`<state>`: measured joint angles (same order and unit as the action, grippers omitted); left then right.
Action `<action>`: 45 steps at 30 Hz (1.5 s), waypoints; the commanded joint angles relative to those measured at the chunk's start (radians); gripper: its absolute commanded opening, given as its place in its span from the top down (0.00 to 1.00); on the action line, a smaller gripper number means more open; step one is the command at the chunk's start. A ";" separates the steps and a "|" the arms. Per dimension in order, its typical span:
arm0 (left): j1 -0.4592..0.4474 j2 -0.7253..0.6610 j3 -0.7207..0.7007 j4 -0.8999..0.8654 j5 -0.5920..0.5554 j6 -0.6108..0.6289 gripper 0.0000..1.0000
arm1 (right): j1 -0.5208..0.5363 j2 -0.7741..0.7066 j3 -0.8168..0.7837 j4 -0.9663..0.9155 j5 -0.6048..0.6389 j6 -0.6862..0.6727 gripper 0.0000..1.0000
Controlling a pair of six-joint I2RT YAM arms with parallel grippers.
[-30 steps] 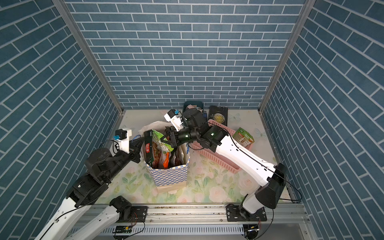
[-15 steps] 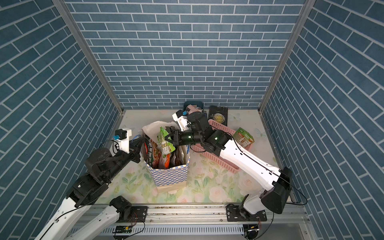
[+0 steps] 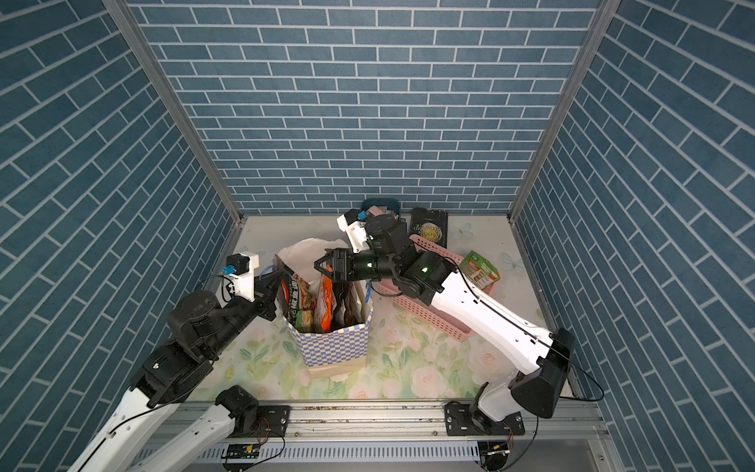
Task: Place the condiment packets inside the bag
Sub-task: Pick up the condiment packet from the storage box.
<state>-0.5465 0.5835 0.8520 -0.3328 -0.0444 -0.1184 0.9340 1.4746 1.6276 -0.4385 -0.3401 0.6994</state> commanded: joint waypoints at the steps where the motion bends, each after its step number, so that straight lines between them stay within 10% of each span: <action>1: 0.006 -0.012 0.027 0.088 -0.004 -0.006 1.00 | -0.120 -0.038 0.051 -0.222 0.156 -0.176 0.43; 12: 0.005 -0.015 0.025 0.095 0.009 -0.014 1.00 | -0.851 -0.190 -0.356 -0.255 0.362 -0.535 0.26; 17: 0.005 -0.013 0.018 0.099 0.011 -0.014 1.00 | -0.930 -0.101 -0.433 -0.158 0.459 -0.683 0.09; 25: 0.005 -0.020 0.024 0.081 -0.008 -0.004 1.00 | -0.978 0.032 -0.442 -0.075 0.400 -0.814 0.09; 45: 0.006 -0.018 0.017 0.088 -0.015 -0.003 1.00 | -0.985 0.077 -0.484 -0.053 0.213 -0.816 0.47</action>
<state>-0.5465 0.5777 0.8520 -0.3378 -0.0517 -0.1238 -0.0486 1.5646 1.1671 -0.5190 -0.1162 -0.1173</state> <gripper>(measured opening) 0.065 0.535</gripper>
